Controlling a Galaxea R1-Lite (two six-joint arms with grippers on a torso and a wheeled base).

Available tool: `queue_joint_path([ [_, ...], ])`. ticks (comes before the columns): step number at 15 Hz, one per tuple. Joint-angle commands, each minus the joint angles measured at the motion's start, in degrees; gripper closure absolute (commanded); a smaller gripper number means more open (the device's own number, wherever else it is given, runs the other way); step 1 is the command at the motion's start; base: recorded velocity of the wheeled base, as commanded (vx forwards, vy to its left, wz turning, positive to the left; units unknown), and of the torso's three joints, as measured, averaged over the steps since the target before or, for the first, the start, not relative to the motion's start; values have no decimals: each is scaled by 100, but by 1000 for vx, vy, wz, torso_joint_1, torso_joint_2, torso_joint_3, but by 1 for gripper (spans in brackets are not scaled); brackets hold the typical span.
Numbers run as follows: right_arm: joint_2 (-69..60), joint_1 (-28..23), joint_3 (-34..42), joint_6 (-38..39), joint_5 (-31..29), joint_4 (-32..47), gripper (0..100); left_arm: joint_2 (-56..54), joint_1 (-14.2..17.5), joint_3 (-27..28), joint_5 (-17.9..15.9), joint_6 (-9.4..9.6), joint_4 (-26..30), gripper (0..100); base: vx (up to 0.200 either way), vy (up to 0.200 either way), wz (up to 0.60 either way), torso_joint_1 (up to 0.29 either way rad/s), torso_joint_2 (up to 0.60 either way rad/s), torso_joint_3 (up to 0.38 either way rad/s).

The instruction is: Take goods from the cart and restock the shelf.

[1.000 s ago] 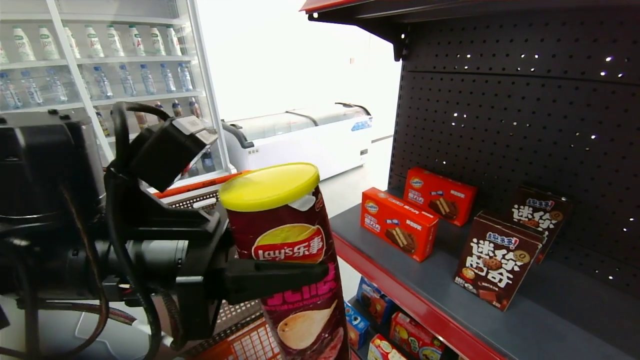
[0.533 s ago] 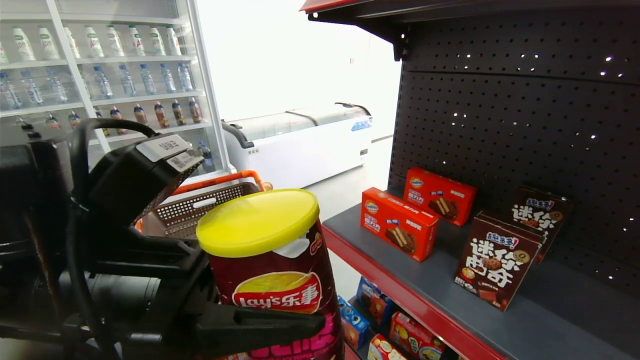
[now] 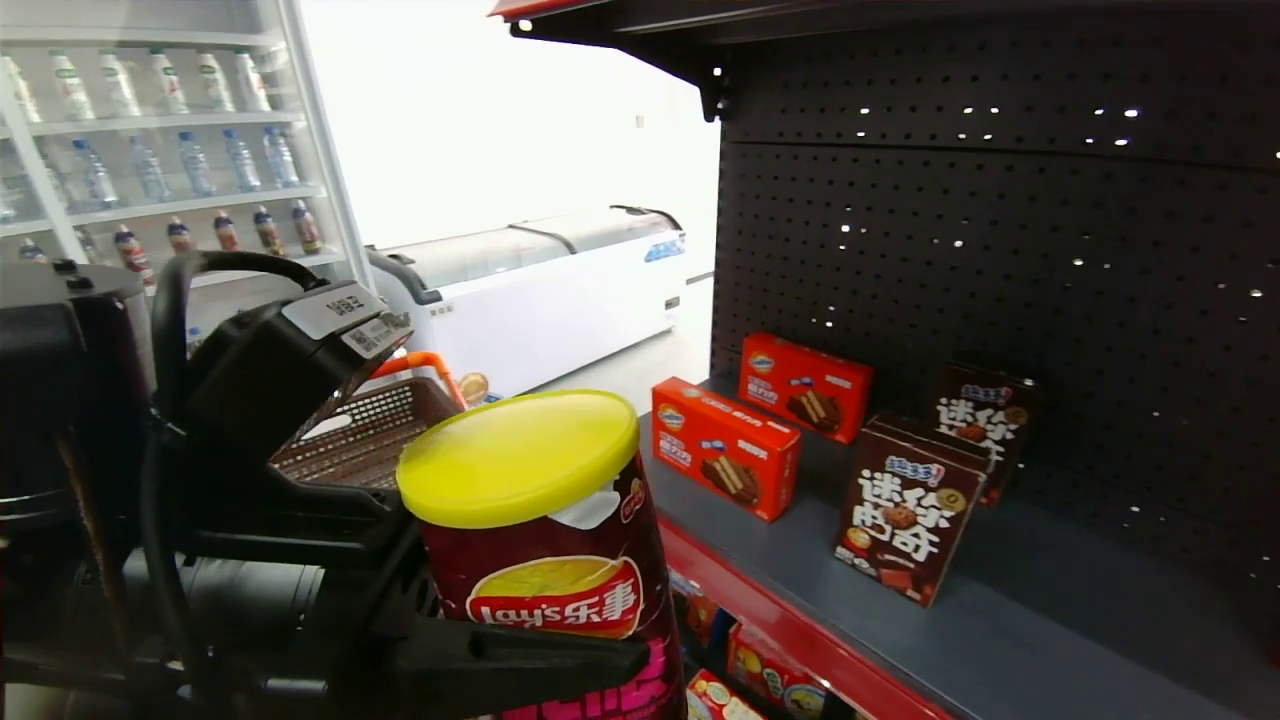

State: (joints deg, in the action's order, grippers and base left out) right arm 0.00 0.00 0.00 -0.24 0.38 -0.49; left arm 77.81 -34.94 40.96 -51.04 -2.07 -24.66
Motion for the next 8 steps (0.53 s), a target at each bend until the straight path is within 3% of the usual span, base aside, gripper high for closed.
queue_joint_path([
  [1,0,0,0,-2,6,-4,0,32,-31,0,-2,-4,-4,100,0,0,-600,2,-2,-2],
  [8,0,0,0,-2,-3,-4,0,50,-127,0,-2,-4,-4,100,0,0,-600,7,2,3],
])
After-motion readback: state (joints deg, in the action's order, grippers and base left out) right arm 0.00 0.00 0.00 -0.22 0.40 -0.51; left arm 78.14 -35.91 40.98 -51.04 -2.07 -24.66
